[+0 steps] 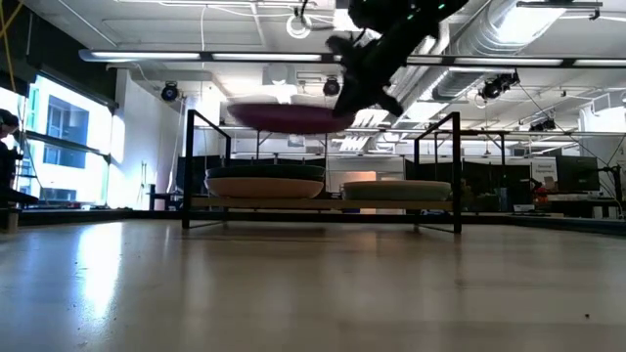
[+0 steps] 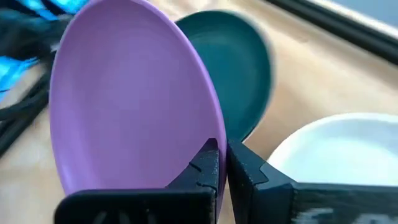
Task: Place and stack plates onto a shelf
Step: Stack the purple plate on top of the dark green plate on the shelf, then return to Home Position
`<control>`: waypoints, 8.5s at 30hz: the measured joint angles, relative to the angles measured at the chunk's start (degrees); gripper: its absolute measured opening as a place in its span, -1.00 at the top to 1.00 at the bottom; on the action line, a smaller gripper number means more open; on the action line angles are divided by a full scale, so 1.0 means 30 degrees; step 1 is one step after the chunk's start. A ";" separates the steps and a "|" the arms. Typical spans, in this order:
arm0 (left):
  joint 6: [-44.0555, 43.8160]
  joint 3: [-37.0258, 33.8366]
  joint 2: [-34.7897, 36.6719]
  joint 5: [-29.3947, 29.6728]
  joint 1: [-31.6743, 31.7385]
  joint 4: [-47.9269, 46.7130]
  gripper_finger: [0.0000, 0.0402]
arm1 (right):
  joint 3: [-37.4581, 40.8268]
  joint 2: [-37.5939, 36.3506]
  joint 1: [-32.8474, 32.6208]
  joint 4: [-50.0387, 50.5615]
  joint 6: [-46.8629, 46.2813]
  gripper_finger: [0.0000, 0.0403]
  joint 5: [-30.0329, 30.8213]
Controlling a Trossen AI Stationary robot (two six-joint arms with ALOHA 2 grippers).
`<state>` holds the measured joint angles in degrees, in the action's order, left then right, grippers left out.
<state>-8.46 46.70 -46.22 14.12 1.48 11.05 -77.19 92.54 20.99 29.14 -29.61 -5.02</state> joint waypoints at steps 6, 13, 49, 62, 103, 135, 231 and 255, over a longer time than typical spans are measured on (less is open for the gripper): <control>0.0527 0.0000 0.0000 0.0215 0.0000 0.0082 0.16 | -0.4261 0.4464 0.1928 0.1563 0.0464 1.00 -0.1127; 0.0398 0.0000 0.0000 0.0222 0.0000 0.0244 0.16 | -0.7013 0.7396 0.2313 0.2836 0.0744 1.00 -0.2986; 0.0396 0.0000 0.0032 0.0222 0.0000 -0.0891 0.16 | -0.7117 0.2967 0.0902 0.9361 0.8808 0.00 -0.1325; 0.0396 0.0000 0.0051 0.0215 0.0000 -0.1351 0.16 | -0.0967 -0.4904 -0.2613 0.2706 0.7675 0.00 0.0173; -0.2844 -1.2889 0.6839 0.1461 0.0000 0.9284 0.49 | 1.1148 -1.3364 -0.5753 -1.2011 0.3786 0.00 0.2148; -0.1727 -1.5318 1.5322 -0.2192 0.0058 -0.2467 1.00 | 1.1148 -1.4157 -0.5753 -0.7810 0.2482 0.00 0.1654; -0.0784 -1.5322 1.5147 -0.2539 -0.0401 -0.3186 1.00 | 2.5552 -3.0711 -0.6125 -1.0299 0.4372 1.00 -0.0255; -0.0791 -1.5322 1.5140 -0.2525 -0.0401 -0.3186 1.00 | 2.5559 -3.0711 -0.6125 -1.0314 0.4372 1.00 -0.0240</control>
<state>-10.83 0.73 -0.80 6.55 0.27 1.50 -0.51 0.40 2.61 -1.80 -16.49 -5.74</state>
